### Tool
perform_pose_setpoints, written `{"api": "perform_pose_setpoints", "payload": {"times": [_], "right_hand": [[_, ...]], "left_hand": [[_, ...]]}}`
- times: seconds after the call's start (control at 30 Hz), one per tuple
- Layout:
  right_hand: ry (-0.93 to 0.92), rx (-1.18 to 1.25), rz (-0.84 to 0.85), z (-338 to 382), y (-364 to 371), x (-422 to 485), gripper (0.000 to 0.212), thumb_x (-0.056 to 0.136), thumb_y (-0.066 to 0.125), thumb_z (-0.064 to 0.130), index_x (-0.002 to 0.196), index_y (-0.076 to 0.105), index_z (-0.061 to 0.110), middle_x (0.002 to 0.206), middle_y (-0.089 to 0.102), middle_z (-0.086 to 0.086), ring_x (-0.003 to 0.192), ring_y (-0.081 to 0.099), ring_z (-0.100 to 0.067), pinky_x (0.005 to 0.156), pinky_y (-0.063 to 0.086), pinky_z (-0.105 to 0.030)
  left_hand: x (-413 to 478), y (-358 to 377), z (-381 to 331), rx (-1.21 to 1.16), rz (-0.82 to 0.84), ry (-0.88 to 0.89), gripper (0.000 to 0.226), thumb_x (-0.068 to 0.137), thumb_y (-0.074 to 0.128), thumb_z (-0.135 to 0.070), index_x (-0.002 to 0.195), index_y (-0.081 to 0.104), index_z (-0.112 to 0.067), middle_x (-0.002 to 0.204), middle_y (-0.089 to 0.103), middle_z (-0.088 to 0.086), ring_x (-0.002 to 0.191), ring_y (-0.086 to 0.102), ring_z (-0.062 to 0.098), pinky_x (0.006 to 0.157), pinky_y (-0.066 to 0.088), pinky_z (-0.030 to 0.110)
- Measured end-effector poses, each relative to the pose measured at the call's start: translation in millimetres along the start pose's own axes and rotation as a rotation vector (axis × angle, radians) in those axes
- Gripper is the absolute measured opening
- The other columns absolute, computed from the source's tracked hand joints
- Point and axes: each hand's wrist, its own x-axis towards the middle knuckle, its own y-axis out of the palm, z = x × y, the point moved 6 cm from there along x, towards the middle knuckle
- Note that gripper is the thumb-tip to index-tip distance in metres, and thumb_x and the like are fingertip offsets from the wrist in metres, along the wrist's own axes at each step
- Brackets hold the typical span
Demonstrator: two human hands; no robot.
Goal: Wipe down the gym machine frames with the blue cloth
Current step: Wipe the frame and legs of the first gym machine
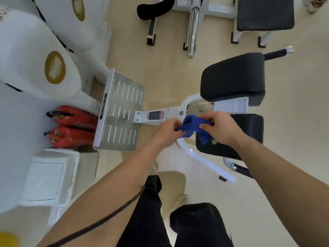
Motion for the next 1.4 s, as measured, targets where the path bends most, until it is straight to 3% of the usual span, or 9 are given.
{"api": "perform_pose_setpoints", "payload": {"times": [0.2,0.33,0.5,0.6,0.67,0.77,0.97,1.17,1.4], "right_hand": [[-0.219,-0.397,-0.063,-16.7,8.8,136.5,0.026,0.094,0.062,0.027,0.120,0.061,0.028,0.096,0.054,0.006,0.090,0.055,-0.021,0.075,0.046,-0.038],[-0.383,-0.623,0.120,-54.0,68.8,223.9,0.040,0.093,0.061,0.026,0.130,0.043,0.027,0.113,0.055,-0.005,0.088,0.061,-0.032,0.069,0.054,-0.044],[-0.497,-0.958,0.346,-120.0,133.7,265.0,0.037,0.101,0.045,0.037,0.138,0.041,0.030,0.124,0.048,-0.004,0.098,0.055,-0.028,0.066,0.045,-0.036],[-0.564,-1.054,0.502,-142.4,145.4,274.4,0.046,0.102,0.025,0.038,0.140,0.047,0.025,0.148,0.040,-0.007,0.135,0.035,-0.029,0.106,0.038,-0.039],[-0.553,-1.091,0.637,-148.1,151.9,278.1,0.056,0.105,0.015,0.042,0.155,0.024,0.019,0.165,0.011,-0.012,0.152,0.005,-0.029,0.123,0.013,-0.037],[-0.476,-1.089,0.642,-148.2,166.6,291.2,0.061,0.105,0.011,0.045,0.158,-0.006,0.019,0.164,-0.017,-0.007,0.152,-0.013,-0.023,0.122,0.000,-0.038],[-0.445,-1.049,0.544,-138.3,207.2,323.8,0.065,0.103,0.014,0.048,0.158,-0.004,0.019,0.166,-0.011,-0.006,0.153,-0.010,-0.022,0.124,-0.001,-0.042],[-0.528,-1.066,0.769,-139.8,168.1,288.5,0.051,0.107,0.020,0.036,0.157,0.018,0.029,0.166,0.003,0.005,0.153,-0.003,-0.020,0.123,0.005,-0.035],[-0.584,-1.156,0.593,-145.7,184.2,301.9,0.083,0.083,-0.017,0.058,0.158,-0.001,0.026,0.167,-0.006,0.001,0.153,-0.007,-0.021,0.122,0.005,-0.040]], "left_hand": [[103.0,-17.4,32.4,-0.015,-0.321,-0.053,0.009,0.088,0.058,-0.025,0.095,0.055,-0.030,0.089,0.067,-0.006,0.080,0.063,0.021,0.072,0.053,0.043],[178.9,22.5,82.1,-0.078,-0.478,-0.094,0.019,0.087,0.051,-0.014,0.100,0.058,-0.027,0.091,0.065,-0.007,0.082,0.060,0.021,0.071,0.052,0.042],[242.7,111.6,127.5,-0.242,-0.365,-0.110,0.038,0.094,0.047,-0.012,0.127,0.061,-0.024,0.120,0.067,-0.002,0.107,0.061,0.020,0.088,0.047,0.031],[250.0,148.9,133.6,-0.363,-0.263,-0.072,0.046,0.106,0.037,-0.022,0.151,0.036,-0.019,0.156,0.037,-0.003,0.141,0.029,0.003,0.116,0.025,0.025],[259.3,158.9,141.7,-0.294,-0.226,0.012,0.049,0.108,0.029,-0.022,0.155,0.021,-0.013,0.163,0.016,-0.001,0.149,0.007,0.004,0.122,0.007,0.025],[293.1,157.5,167.4,-0.199,-0.223,0.072,0.052,0.107,0.023,-0.024,0.156,0.014,-0.009,0.165,0.008,0.007,0.152,0.000,0.014,0.124,0.003,0.034],[327.3,144.2,207.0,-0.186,-0.244,-0.038,0.051,0.108,0.023,-0.024,0.157,0.013,-0.014,0.166,0.004,0.003,0.152,-0.002,0.015,0.124,0.002,0.031],[248.7,180.9,164.1,-0.260,-0.216,-0.052,0.052,0.108,0.021,-0.025,0.157,0.006,-0.015,0.165,0.000,-0.002,0.151,-0.007,0.013,0.123,0.001,0.028],[307.9,166.4,198.4,-0.118,-0.228,-0.016,0.057,0.104,0.009,-0.034,0.157,0.003,-0.013,0.166,-0.001,0.005,0.152,-0.006,0.019,0.124,0.004,0.041]]}}
